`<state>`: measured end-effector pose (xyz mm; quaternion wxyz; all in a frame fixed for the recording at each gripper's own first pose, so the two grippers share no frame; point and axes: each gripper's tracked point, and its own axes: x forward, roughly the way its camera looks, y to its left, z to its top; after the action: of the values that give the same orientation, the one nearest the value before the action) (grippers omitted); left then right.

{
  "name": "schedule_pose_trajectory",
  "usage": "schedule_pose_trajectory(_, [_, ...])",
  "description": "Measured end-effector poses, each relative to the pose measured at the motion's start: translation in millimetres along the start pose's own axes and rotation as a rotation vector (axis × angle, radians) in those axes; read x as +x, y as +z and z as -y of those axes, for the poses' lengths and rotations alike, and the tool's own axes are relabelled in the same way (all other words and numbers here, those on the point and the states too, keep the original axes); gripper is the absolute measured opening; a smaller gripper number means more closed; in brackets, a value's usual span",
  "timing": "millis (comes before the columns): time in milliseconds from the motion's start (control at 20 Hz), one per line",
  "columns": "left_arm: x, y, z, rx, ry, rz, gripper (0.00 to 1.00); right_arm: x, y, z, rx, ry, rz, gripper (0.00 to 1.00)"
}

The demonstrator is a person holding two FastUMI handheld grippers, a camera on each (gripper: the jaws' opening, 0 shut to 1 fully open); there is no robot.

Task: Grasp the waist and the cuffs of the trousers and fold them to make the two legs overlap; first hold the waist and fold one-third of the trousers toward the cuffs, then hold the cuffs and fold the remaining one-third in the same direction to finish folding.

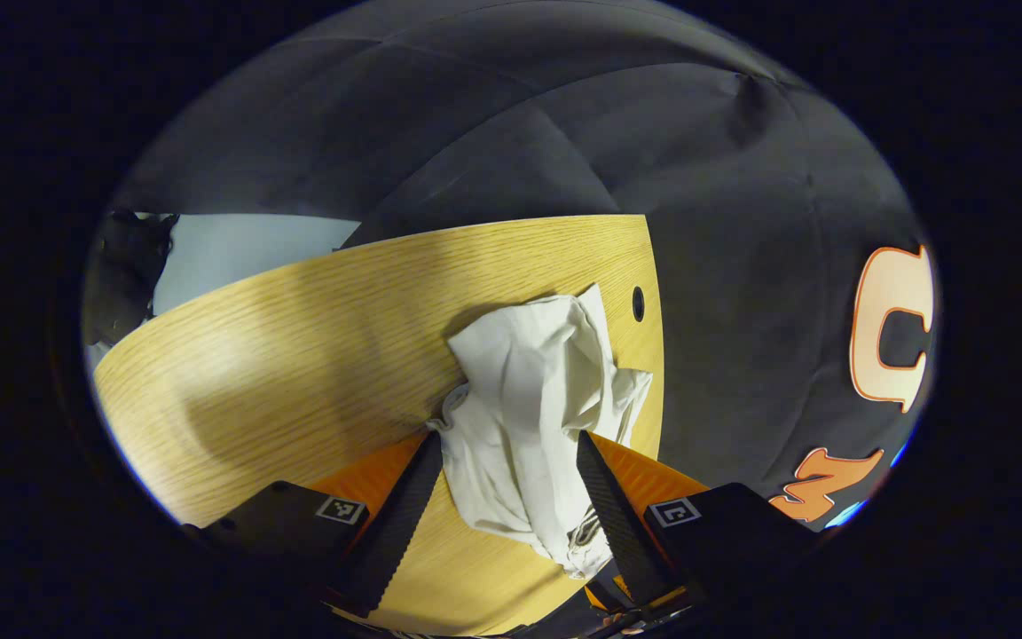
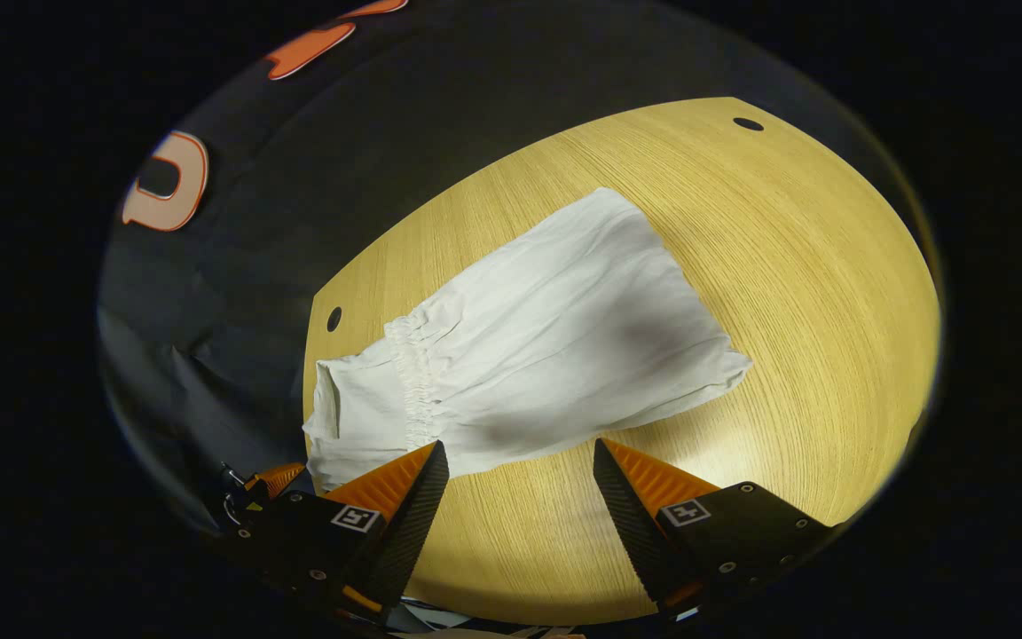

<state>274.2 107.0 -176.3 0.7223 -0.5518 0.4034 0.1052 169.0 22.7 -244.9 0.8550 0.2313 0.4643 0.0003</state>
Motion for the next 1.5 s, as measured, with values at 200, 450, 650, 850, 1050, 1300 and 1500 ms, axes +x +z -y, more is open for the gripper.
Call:
schedule_pose_trajectory(200, [21, 5, 8, 0.048, 0.042, 0.006, 0.74, 0, 5, 10, 0.032, -0.002, -0.002, 0.99])
schedule_pose_trajectory(450, [40, 3, 3, 0.058, 0.092, 0.007, 0.14, -2, 14, 23, 0.067, -0.002, 0.018, 0.99])
schedule_pose_trajectory(650, [25, 7, 30, 0.136, 0.038, 0.059, 0.05, -8, 22, 33, 0.066, -0.001, 0.042, 0.98])
schedule_pose_trajectory(850, [-4, -4, 94, 0.351, -0.031, 0.118, 0.04, -14, 28, 34, 0.077, 0.052, 0.037, 0.99])
schedule_pose_trajectory(1050, [-32, -44, 178, 0.499, -0.137, 0.146, 0.04, -22, 39, 41, 0.062, 0.093, 0.055, 0.99])
schedule_pose_trajectory(1300, [-45, -118, 253, 0.616, -0.231, 0.119, 0.04, -36, 56, 74, 0.013, 0.085, 0.081, 0.99])
schedule_pose_trajectory(1500, [-33, -173, 287, 0.672, -0.259, 0.079, 0.04, -46, 70, 105, 0.009, 0.071, 0.11, 0.99])
